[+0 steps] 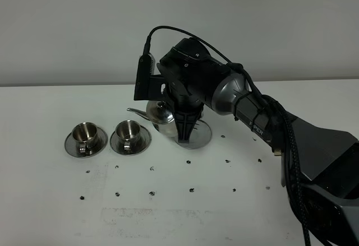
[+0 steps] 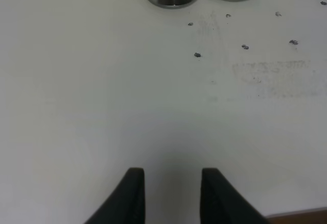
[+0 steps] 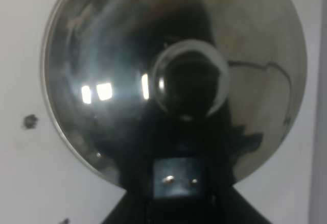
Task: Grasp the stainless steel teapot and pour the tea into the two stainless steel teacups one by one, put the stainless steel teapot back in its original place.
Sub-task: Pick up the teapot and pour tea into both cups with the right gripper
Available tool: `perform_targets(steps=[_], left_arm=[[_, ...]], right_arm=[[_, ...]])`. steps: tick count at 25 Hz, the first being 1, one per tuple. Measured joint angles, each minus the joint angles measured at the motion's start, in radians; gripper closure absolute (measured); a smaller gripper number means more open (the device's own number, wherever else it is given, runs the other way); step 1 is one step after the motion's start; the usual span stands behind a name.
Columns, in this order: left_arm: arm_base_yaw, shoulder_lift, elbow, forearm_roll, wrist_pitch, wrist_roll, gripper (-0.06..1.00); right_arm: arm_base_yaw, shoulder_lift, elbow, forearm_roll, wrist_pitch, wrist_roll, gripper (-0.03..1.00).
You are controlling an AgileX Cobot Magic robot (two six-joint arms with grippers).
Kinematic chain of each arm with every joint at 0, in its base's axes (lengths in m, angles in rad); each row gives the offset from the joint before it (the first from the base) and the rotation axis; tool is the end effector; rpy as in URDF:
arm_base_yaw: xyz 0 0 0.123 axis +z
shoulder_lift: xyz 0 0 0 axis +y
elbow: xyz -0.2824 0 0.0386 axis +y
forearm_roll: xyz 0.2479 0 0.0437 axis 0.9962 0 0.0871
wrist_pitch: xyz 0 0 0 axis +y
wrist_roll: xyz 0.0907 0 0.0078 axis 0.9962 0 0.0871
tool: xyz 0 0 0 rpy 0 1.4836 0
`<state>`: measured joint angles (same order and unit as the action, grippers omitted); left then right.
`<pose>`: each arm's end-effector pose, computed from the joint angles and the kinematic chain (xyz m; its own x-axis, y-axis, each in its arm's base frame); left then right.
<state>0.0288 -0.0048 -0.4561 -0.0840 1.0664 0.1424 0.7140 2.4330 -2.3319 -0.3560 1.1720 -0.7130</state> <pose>-0.0009 -0.0067 0.2647 -0.4878 0.0873 -0.8686 0.0851 0.9950 0.0522 0.4157 0.3215 0.2168 -0.0587 -0.9976 -0.0376 -0.8671 0.0696 -0.4933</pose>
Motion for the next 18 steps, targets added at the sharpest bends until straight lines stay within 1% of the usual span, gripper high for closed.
perform_targets(steps=[6,11,18], left_arm=[[0.0,0.0,0.0,0.0,0.0,0.0,0.66],[0.0,0.0,0.0,0.0,0.0,0.0,0.66],[0.0,0.0,0.0,0.0,0.0,0.0,0.66]], right_arm=[[0.012,0.001,0.0,-0.038,-0.012,-0.078,0.78],[0.03,0.002,0.0,-0.047,-0.015,-0.133,0.78],[0.029,0.036,0.0,-0.111,-0.025,-0.149,0.78]])
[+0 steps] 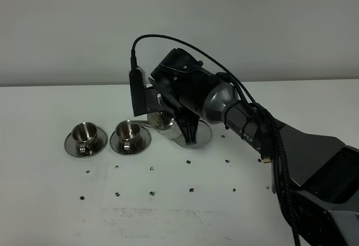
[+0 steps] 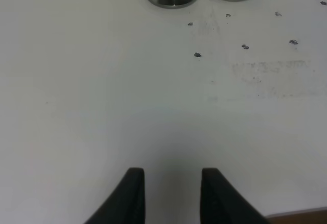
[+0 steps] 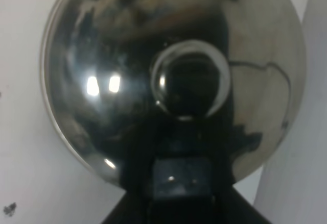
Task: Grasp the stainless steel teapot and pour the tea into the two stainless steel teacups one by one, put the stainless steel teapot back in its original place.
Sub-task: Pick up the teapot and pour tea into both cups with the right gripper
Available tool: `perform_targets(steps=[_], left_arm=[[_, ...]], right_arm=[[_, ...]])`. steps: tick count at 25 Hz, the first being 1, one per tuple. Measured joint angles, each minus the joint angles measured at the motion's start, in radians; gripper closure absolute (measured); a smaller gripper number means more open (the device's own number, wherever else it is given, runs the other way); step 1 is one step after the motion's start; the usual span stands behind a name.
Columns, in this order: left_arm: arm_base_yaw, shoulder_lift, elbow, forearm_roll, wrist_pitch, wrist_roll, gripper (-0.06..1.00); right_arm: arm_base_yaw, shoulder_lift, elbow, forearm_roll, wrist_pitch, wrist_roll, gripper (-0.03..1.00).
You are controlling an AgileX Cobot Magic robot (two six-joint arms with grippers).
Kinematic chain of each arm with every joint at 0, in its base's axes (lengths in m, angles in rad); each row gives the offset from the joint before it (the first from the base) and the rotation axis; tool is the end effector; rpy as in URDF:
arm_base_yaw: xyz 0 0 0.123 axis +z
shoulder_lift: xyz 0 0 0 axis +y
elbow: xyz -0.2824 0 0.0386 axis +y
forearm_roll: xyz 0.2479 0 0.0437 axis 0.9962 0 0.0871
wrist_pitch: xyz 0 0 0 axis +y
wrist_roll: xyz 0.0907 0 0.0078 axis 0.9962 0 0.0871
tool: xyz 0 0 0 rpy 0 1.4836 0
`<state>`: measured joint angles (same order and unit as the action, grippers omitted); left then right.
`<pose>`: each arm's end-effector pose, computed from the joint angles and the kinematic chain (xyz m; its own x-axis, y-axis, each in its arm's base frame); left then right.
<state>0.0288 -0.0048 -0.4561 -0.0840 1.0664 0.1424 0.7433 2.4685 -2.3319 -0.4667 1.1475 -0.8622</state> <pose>-0.0009 -0.0067 0.2647 -0.4878 0.0873 -0.8686 0.0851 0.9950 0.0522 0.4155 0.3311 0.2025 0.1077 -0.9854 0.1321 -0.8281 -0.1624 -0.5365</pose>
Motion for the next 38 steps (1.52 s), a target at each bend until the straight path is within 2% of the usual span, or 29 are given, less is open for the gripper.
perform_targets(steps=[23,38], left_arm=[[0.0,0.0,0.0,0.0,0.0,0.0,0.66],[0.0,0.0,0.0,0.0,0.0,0.0,0.66]], right_arm=[[0.0,0.006,0.0,-0.105,-0.02,-0.024,0.79],[0.014,0.006,0.0,-0.137,-0.02,-0.045,0.79]])
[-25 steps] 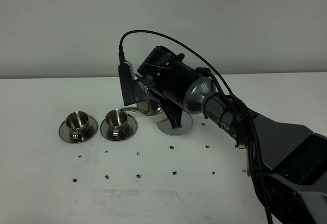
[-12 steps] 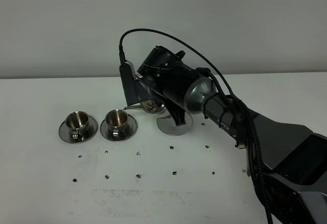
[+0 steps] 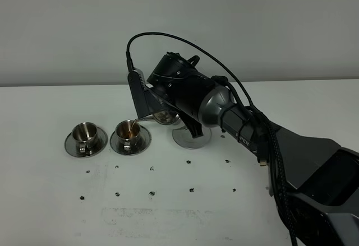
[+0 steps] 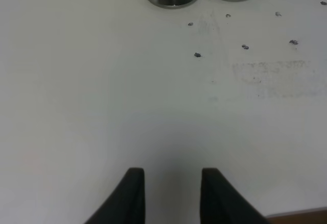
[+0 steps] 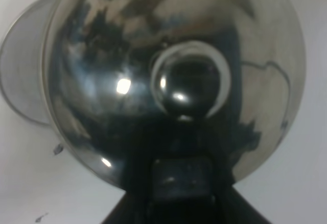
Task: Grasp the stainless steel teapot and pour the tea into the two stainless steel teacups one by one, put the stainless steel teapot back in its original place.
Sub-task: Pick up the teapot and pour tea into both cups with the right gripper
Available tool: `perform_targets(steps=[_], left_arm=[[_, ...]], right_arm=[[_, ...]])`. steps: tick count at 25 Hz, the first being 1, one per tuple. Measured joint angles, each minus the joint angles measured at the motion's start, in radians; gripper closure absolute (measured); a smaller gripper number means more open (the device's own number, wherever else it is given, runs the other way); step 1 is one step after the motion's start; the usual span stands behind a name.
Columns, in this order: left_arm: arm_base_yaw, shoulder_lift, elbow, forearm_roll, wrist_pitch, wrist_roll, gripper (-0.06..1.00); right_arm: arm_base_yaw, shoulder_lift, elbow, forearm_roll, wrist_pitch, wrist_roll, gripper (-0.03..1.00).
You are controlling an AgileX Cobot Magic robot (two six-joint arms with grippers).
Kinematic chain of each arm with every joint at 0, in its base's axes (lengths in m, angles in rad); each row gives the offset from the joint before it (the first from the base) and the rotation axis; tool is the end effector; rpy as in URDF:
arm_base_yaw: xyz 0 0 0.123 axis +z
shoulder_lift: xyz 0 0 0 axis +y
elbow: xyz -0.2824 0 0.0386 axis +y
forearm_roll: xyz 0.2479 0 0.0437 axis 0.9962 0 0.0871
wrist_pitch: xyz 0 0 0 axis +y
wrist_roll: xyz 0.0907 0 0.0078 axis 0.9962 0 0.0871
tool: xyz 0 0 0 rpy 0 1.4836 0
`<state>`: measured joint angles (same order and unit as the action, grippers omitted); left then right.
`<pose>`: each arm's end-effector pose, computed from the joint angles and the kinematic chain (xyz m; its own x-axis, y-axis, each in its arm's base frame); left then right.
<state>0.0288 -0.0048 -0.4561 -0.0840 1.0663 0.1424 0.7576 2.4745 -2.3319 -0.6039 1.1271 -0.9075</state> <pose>-0.0009 -0.0067 0.2647 -0.4877 0.0873 -0.8686 0.0851 0.9950 0.0522 0.4190 0.3320 0.2056 0.1547 -0.9530 0.2603 -0.7578 -0.2835 -0.5877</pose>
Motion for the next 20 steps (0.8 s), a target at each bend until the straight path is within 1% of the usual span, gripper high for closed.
perform_targets(steps=[6,20], left_arm=[[0.0,0.0,0.0,0.0,0.0,0.0,0.66],[0.0,0.0,0.0,0.0,0.0,0.0,0.66]], right_arm=[[0.005,0.0,0.0,-0.003,0.0,-0.013,0.79],[0.018,0.0,0.0,-0.053,-0.012,-0.013,0.79]])
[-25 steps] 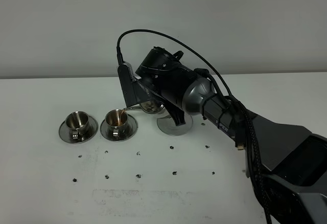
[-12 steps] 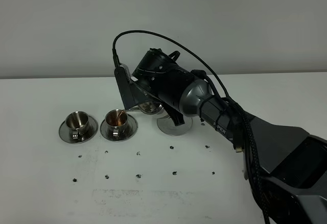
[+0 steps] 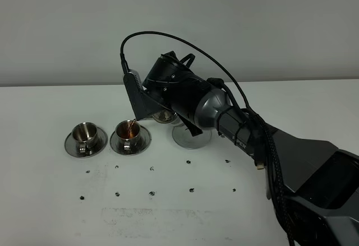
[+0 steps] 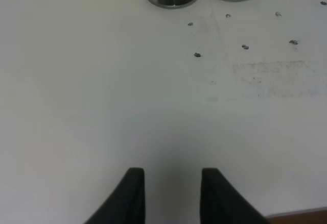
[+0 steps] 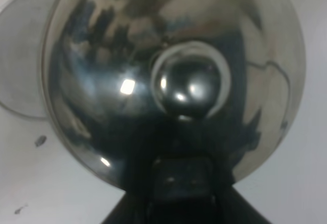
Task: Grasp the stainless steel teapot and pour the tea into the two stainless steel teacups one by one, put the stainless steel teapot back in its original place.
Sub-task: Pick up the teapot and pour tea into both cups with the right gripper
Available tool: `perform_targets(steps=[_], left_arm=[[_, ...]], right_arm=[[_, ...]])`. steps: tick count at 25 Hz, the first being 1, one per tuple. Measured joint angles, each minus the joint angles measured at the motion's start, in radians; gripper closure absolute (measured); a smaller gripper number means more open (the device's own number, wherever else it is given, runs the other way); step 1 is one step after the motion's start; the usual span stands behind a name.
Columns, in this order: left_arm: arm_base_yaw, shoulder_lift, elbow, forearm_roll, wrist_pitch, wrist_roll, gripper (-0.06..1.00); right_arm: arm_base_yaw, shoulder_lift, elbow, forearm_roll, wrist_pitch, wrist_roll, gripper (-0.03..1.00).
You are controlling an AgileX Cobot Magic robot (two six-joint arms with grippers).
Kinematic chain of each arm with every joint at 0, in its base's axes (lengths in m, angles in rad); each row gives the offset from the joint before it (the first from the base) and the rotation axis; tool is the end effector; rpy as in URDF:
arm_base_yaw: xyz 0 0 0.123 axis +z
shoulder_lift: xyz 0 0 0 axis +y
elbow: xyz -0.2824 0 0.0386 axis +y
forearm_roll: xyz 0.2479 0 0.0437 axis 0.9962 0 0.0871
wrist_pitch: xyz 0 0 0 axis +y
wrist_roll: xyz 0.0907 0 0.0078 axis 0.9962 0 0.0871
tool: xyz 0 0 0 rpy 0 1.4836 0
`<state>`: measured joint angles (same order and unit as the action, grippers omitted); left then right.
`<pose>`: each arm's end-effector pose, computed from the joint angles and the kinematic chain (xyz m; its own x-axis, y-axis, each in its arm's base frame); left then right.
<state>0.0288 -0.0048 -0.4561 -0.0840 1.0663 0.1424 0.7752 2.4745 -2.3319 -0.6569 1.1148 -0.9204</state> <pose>-0.0009 -0.0067 0.2647 -0.4877 0.0873 -0.8686 0.0851 0.9950 0.0522 0.4161 0.3378 0.2085 0.1782 -0.9357 0.3045 -0.7210 -0.3348 -0.6067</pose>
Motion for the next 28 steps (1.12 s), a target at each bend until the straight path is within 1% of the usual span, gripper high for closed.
perform_targets(steps=[28], left_arm=[[0.0,0.0,0.0,0.0,0.0,0.0,0.66]], right_arm=[[0.002,0.0,0.0,-0.066,-0.008,0.0,0.79]])
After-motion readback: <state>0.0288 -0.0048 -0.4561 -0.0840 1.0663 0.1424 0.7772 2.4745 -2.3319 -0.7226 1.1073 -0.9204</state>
